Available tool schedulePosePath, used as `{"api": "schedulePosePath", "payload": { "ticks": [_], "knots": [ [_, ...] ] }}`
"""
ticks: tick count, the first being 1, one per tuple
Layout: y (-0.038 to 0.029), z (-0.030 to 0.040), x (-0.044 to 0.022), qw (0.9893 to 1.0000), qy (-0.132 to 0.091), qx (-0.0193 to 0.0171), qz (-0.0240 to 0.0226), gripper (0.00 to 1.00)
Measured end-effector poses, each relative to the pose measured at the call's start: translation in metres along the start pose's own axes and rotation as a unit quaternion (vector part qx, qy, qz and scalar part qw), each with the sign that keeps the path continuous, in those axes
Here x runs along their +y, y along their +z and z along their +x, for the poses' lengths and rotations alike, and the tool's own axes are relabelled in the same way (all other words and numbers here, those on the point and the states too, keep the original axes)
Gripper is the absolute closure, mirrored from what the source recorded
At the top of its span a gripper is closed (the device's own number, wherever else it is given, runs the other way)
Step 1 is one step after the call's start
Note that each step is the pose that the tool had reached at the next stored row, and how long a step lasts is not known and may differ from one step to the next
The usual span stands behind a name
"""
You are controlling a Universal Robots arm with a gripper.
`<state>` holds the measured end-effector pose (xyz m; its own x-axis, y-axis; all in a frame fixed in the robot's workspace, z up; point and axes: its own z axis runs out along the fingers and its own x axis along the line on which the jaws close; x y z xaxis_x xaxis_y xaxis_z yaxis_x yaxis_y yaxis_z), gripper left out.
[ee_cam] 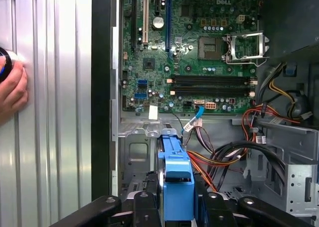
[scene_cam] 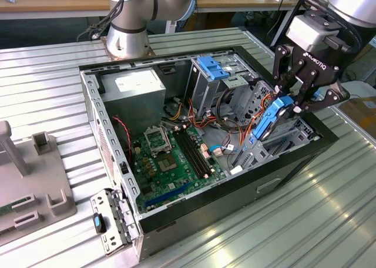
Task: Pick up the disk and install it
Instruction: 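Insert the disk into the insertion slot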
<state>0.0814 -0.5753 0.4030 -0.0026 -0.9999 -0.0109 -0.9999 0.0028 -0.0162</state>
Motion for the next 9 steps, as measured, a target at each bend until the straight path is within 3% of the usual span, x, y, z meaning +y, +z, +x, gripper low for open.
{"api": "schedulePosePath", "payload": {
  "ticks": [3, 7, 8, 9],
  "knots": [
    [0.0040, 0.0003, 0.0011, 1.0000, 0.000, 0.0000, 0.0000, 0.64],
    [0.0043, 0.0003, 0.0011, 1.0000, 0.000, 0.0001, -0.0001, 0.64],
    [0.0043, 0.0003, 0.0011, 1.0000, 0.000, 0.0001, 0.0000, 0.56],
    [0.0043, 0.0004, 0.0011, 1.0000, 0.000, 0.0000, 0.0000, 0.56]
  ]
}}
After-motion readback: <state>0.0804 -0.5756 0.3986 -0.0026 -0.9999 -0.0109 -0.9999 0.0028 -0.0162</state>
